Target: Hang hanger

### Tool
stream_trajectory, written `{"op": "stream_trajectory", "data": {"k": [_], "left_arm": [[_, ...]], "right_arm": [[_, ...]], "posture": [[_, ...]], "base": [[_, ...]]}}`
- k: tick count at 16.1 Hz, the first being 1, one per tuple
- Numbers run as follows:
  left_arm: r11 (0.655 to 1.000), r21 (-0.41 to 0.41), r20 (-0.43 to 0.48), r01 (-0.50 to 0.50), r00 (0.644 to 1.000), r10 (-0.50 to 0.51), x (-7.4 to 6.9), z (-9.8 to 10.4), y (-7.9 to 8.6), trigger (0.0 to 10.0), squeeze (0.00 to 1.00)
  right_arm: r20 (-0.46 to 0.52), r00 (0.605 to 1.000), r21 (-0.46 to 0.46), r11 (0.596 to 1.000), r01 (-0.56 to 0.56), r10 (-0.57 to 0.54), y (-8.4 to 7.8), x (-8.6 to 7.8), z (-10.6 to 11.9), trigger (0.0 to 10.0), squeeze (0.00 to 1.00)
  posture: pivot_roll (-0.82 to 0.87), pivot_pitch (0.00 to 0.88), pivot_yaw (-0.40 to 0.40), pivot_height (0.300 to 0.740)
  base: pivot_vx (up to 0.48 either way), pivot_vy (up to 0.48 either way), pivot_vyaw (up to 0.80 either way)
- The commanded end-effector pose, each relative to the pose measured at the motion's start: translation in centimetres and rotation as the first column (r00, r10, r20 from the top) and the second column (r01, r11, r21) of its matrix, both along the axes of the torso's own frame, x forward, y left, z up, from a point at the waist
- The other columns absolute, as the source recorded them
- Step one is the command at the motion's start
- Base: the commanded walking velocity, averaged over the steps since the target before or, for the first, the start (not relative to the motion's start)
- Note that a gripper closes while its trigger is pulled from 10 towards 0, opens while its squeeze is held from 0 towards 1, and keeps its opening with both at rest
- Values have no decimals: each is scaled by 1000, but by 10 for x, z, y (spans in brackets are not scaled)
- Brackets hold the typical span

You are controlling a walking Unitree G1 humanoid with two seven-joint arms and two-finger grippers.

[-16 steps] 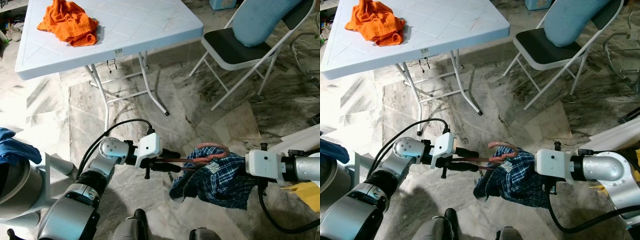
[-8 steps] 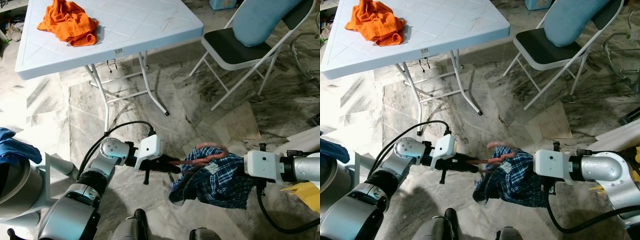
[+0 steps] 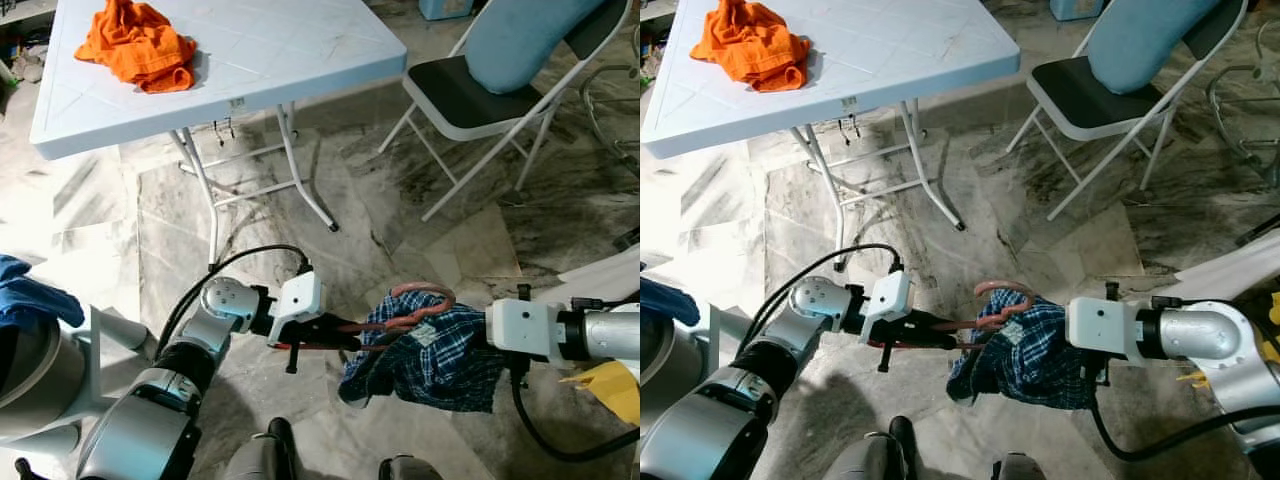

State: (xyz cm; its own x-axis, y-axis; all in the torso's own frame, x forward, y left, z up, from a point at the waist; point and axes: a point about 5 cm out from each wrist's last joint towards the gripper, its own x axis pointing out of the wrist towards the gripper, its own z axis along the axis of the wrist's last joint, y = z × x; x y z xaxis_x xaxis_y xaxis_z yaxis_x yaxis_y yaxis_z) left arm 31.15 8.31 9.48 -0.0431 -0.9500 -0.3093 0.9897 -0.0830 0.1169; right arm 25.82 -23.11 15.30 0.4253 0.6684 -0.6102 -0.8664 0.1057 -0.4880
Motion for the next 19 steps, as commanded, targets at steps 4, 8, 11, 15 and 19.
{"op": "stream_trajectory", "data": {"k": [4, 8, 11, 15, 19], "left_arm": [[1000, -13, -15, -28, 1000, 28, -4, -7, -2, 0, 0], [995, -40, -53, -91, 995, 89, -9, -17, 6, 0, 0], [984, -68, -47, -163, 986, 160, -9, -20, 7, 0, 0], [942, -89, -14, -323, 946, 323, -4, -24, 16, 0, 0], [871, -128, -7, -474, 879, 477, 2, -25, 22, 0, 0]], "right_arm": [[18, 1000, 67, 998, -11, 10, 10, 9, 7, 10000, 1000], [13, 1000, 66, 998, -20, 19, 13, 9, 1, 10000, 1000], [144, 989, 67, 997, 26, -35, 11, 28, 9, 10000, 1000], [305, 944, 116, 988, 98, -129, 7, 48, 32, 10000, 1000], [340, 926, 138, 982, 126, -166, 3, 53, 33, 10000, 1000]], "posture": [[-230, 212, 68, 740], [-233, 220, 54, 740], [-223, 220, 44, 740], [-213, 215, 44, 740], [-207, 209, 51, 740]], "base": [[0, 0, 0], [0, 0, 0], [0, 0, 0], [0, 0, 0], [0, 0, 0]]}}
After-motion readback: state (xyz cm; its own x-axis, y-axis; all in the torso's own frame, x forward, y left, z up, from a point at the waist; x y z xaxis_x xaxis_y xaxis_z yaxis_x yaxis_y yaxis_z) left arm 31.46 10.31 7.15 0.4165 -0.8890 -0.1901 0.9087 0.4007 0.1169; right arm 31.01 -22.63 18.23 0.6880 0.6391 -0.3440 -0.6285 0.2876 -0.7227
